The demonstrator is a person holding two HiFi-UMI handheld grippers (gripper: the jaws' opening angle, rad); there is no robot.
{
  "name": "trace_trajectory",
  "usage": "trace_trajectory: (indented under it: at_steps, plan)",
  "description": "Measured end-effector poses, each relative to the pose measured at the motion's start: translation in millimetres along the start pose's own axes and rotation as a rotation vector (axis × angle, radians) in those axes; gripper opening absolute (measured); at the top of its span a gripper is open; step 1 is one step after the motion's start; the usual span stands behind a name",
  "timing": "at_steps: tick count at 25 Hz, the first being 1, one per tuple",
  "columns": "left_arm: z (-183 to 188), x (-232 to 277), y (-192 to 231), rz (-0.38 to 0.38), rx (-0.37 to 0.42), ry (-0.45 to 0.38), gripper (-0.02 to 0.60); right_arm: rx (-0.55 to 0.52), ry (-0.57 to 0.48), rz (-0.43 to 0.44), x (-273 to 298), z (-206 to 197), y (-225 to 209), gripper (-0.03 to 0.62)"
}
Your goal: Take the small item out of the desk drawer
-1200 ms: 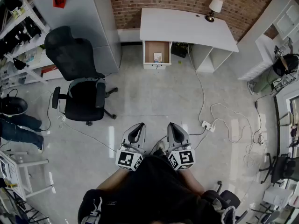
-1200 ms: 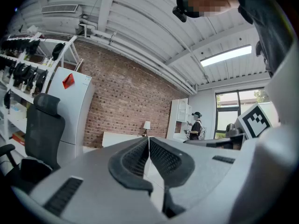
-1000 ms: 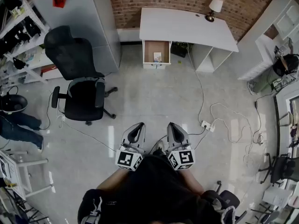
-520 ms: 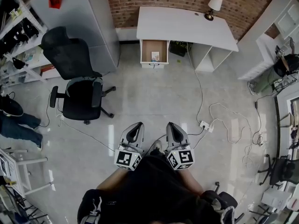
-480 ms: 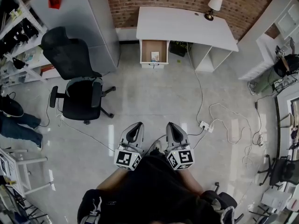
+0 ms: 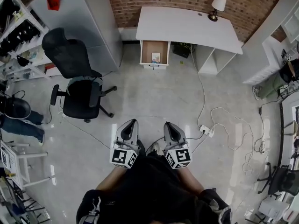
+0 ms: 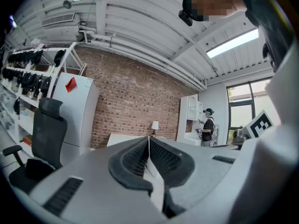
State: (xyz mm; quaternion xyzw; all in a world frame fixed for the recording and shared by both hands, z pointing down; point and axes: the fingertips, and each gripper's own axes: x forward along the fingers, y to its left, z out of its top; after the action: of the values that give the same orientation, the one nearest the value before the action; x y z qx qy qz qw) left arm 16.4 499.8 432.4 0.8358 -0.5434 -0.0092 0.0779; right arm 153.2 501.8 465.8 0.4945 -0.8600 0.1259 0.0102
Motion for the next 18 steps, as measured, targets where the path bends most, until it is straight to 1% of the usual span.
trace_trajectory:
  at_steps: [3,9,15,18]
  plan:
    - [-4,12,5,0.016,-0.012,0.02,0.012,0.012,0.011,-0.003,10,1,-14,0.031]
    - [-8,52,22,-0.001,-0.012,0.03,0.012,-0.005,0.027,0.003,55,8,-33,0.031]
    - [-1,113,74,-0.019,-0.039,0.025,0.012,-0.003,0.033,-0.024,126,17,-50,0.031]
    - [10,148,103,-0.044,-0.048,0.022,0.012,-0.011,0.038,-0.036,169,27,-55,0.031]
